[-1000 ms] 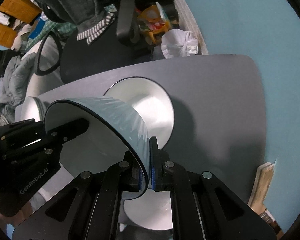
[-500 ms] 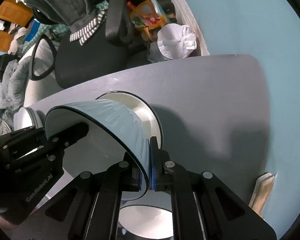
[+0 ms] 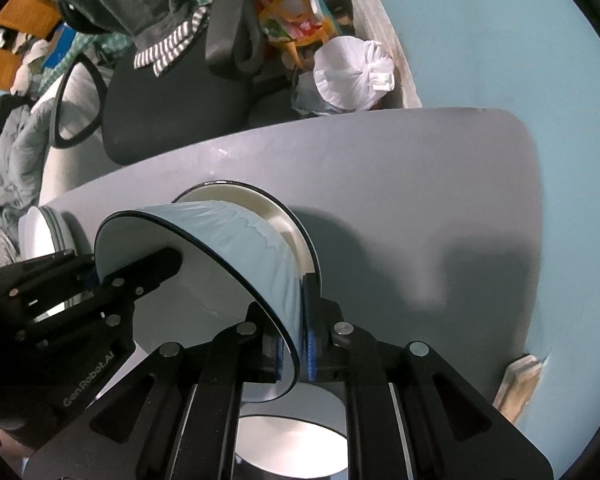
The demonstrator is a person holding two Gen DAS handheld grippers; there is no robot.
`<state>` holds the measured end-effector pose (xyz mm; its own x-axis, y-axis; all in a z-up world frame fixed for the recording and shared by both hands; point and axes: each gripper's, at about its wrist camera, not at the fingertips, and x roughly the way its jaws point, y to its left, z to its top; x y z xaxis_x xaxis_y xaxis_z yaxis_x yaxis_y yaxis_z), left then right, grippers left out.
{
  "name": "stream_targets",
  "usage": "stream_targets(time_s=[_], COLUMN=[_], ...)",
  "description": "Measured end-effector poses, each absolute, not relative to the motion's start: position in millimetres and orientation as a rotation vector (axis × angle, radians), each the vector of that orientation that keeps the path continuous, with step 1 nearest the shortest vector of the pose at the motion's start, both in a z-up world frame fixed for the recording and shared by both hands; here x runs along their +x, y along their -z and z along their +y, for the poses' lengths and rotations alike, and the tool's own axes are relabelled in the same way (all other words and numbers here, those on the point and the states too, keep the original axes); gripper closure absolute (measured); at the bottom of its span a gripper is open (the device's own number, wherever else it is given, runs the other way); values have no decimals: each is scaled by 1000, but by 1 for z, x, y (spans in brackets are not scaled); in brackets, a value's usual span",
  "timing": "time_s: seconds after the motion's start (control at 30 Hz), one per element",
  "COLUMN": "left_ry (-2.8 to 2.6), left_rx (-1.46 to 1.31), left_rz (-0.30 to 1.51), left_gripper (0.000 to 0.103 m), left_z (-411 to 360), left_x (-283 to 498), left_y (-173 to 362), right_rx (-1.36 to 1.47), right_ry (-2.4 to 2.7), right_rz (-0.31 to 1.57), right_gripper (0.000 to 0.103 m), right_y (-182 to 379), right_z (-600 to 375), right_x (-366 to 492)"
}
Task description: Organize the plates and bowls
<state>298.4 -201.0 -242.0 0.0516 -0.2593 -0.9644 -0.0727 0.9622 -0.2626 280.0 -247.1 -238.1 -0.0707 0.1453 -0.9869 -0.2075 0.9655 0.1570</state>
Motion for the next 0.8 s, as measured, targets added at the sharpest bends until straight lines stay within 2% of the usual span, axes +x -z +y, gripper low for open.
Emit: stream_targets(time_s=[0.13, 0.3, 0.37, 0.53, 0.57, 0.6, 0.67, 0.8], left_ry=[133, 128, 121, 128, 124, 107, 71, 71], left_rx=[-281, -254, -260, -225, -217, -204, -165, -126], left_rz=[1550, 1574, 1569, 1579, 1578, 1577, 1558, 1549], left_gripper=[96, 95, 91, 88, 85, 68, 49, 49], left_z=[-201, -204, -204, -210, -210, -210, -210, -209], left_x=[299, 301, 302, 302, 301, 300, 299, 298], left_y=[243, 241, 237, 234, 232, 230, 224, 219], right_rx=[-42, -40, -57, -30, -34, -31, -23, -13], right_ry=[-282, -286, -257, -255, -251, -249, -246, -237], right_rz=[1632, 1630, 1599, 1585, 1581, 1578, 1575, 1573], right_gripper=[90, 81, 71, 70, 70, 70, 70, 70], right_y=[238, 232, 227, 225, 225, 225, 224, 226], right_z=[-247, -246, -248, -250, -250, -251, -252, -255], right_x=[282, 282, 283, 287, 287, 287, 286, 285])
